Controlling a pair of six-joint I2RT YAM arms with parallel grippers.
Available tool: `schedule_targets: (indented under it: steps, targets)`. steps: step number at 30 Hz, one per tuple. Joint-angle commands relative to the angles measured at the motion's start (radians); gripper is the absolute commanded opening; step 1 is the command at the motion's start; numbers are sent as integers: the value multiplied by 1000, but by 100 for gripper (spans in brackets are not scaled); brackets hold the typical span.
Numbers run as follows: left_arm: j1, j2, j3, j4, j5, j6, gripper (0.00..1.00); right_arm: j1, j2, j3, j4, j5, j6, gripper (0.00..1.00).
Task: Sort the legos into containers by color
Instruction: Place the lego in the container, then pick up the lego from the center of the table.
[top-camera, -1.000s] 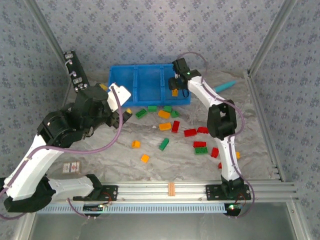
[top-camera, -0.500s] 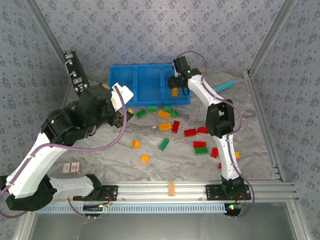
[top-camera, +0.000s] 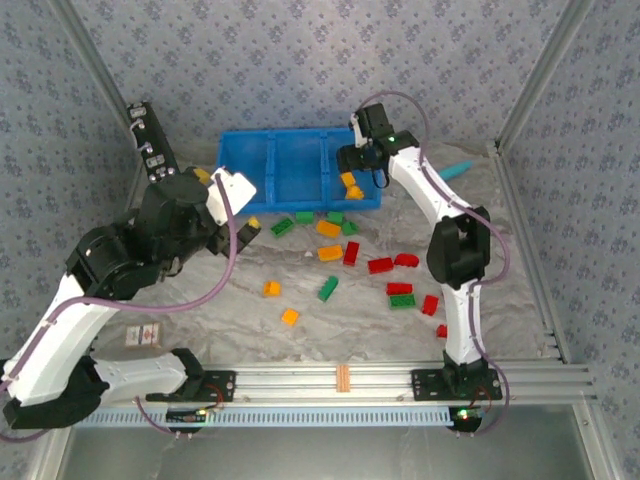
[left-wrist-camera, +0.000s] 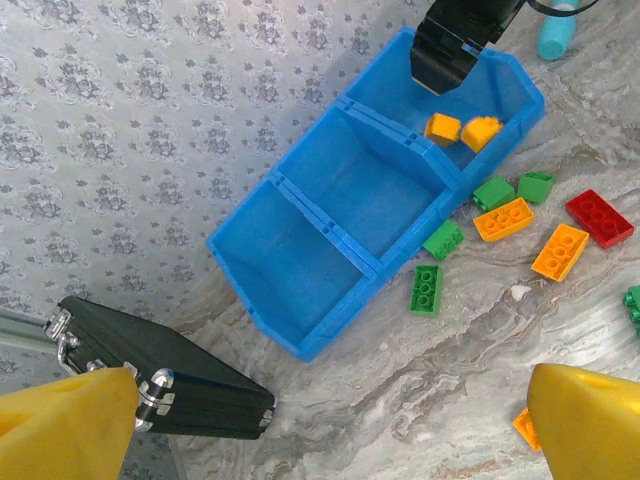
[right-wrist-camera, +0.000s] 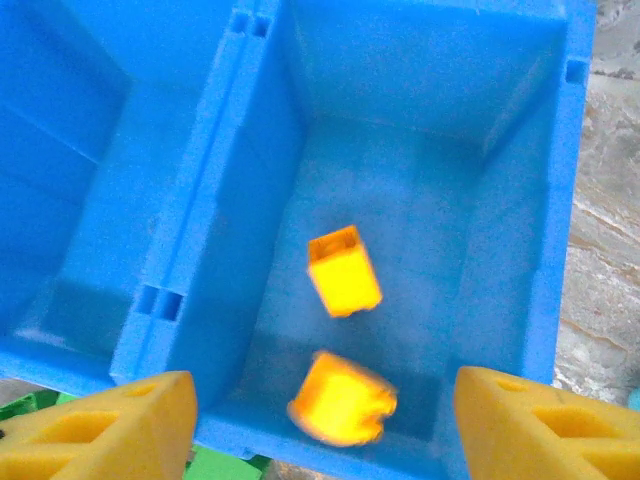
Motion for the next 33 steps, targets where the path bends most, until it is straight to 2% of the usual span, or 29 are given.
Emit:
schedule_targets:
  steps: [1, 4, 9, 16, 20, 26, 33]
  targets:
    - [-7, -20, 17, 0, 11, -12, 100, 12, 39, 65, -50, -23, -4, 69]
    - [-8, -30, 10, -1, 10, -12, 100, 38, 49, 90, -68, -1, -12, 67]
    - [-7, -48, 3, 3, 8, -16, 100, 80, -21, -19, -63, 15, 10, 66]
    - [-8, -78, -16, 3, 17, -25, 100, 188, -223, -381, 22, 20, 107, 73]
    - [-9, -83, -17, 6, 46, -35, 100, 264, -303, -556, 67, 39, 168, 80]
    - [-12, -91, -23, 3, 56, -41, 100, 315, -303, -664, 85, 63, 206, 87]
    - [-14, -91, -24, -2, 54, -43, 100, 321, -250, -678, 121, 76, 210, 92]
